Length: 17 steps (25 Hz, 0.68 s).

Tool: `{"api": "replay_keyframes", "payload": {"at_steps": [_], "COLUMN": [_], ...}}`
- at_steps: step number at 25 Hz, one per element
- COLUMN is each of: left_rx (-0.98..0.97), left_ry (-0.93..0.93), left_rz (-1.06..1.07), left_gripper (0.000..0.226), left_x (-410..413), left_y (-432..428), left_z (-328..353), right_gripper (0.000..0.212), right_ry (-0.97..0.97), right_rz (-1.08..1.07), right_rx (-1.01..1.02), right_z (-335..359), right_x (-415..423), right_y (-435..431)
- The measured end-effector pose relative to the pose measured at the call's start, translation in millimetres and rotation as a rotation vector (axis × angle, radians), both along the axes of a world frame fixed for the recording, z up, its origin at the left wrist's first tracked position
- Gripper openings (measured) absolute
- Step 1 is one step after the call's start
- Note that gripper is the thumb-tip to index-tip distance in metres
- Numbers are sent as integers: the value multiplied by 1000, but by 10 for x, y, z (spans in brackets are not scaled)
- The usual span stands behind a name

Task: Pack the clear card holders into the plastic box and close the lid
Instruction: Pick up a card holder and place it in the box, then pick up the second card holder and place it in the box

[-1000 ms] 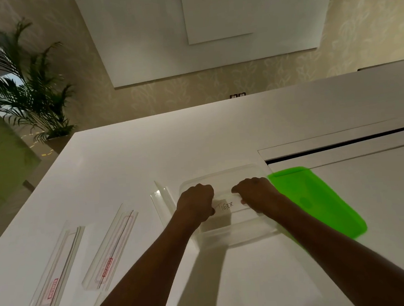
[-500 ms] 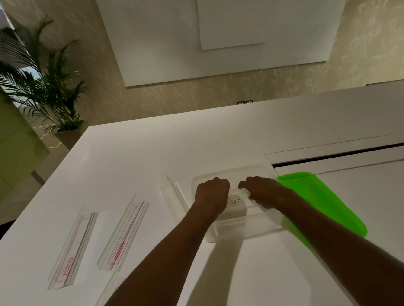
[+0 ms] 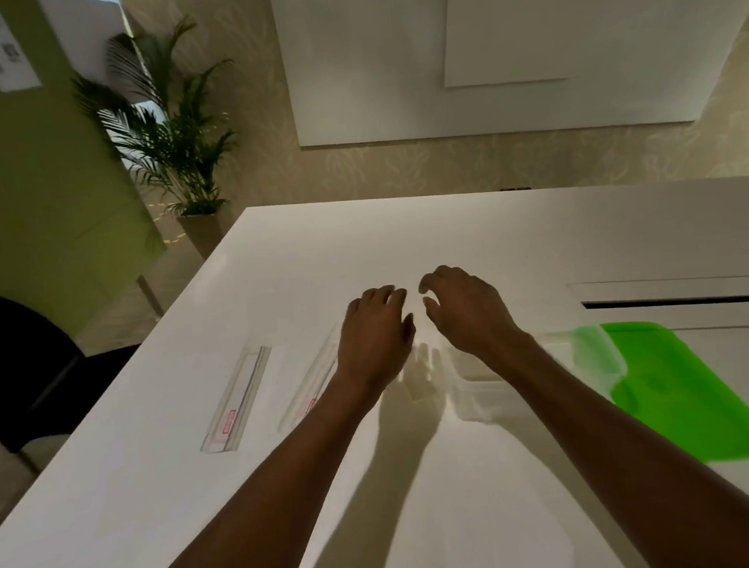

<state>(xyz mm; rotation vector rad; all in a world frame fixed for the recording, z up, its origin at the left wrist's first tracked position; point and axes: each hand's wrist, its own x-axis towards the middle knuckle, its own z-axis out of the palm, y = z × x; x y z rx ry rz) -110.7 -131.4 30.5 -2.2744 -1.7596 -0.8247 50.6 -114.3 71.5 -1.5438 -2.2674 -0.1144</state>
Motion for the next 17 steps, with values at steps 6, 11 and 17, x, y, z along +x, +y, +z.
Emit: {"api": "replay_keyframes", "payload": {"at_steps": [6, 11, 17], "left_rx": [-171, -360, -443], "left_ry": [39, 84, -178], "left_rz": [304, 540, 538], "left_gripper": [51, 32, 11], "left_x": [-1230, -1937, -2126], "left_y": [-150, -310, -335], "left_z": [-241, -527, -595], "right_gripper": [24, 26, 27], "right_ry": [48, -25, -51], "right_rz": [126, 190, 205], "right_rx": [2, -87, -135], "right_z": [-119, -405, -496], "right_x": [-900, -1336, -1557], "right_y": [-162, -332, -454]}}
